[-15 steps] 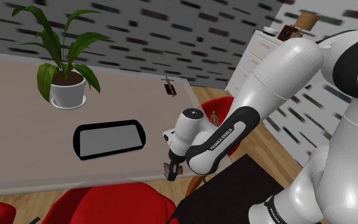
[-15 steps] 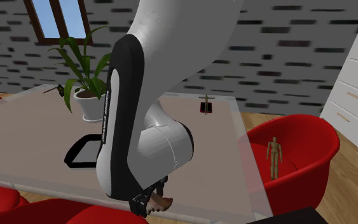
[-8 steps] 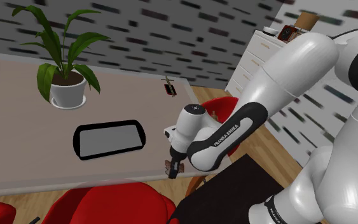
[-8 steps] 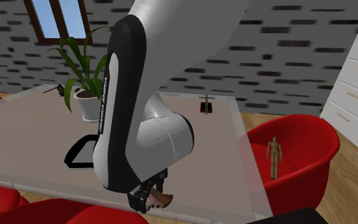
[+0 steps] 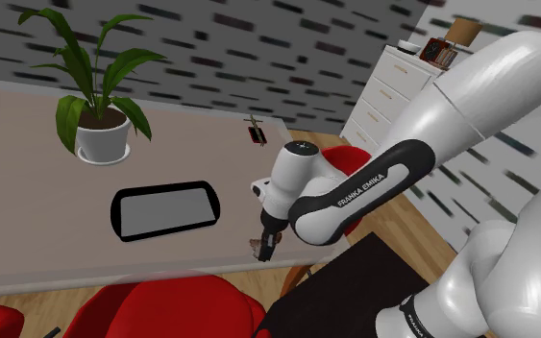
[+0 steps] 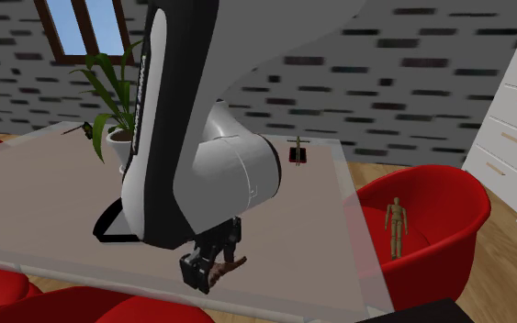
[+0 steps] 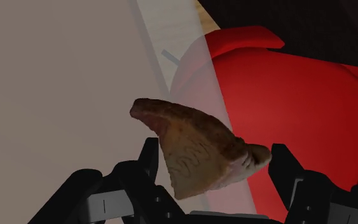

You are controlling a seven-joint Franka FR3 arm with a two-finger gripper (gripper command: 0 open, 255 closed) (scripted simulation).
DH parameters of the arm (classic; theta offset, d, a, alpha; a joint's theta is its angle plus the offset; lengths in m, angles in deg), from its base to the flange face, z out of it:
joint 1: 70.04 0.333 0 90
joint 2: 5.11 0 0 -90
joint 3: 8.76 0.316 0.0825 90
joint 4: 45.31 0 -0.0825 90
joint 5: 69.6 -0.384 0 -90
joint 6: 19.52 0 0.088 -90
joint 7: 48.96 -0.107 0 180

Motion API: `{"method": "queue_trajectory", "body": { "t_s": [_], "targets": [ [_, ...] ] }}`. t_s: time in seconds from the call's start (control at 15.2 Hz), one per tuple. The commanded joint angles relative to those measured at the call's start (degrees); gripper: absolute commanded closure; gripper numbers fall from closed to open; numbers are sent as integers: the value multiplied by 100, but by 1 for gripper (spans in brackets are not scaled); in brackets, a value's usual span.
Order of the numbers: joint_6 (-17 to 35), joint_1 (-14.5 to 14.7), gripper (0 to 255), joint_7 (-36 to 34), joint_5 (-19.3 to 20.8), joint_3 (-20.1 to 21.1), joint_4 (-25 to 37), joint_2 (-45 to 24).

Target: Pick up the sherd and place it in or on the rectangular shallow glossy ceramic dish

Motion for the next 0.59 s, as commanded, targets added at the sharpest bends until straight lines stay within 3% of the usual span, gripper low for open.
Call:
{"method": "queue_trajectory", "body": {
  "t_s": [0.0,0.53],
  "targets": [
    [-165,-6,255,19,-33,13,-8,172],
    [-868,-13,255,82,-140,33,14,856]
  ]
}}
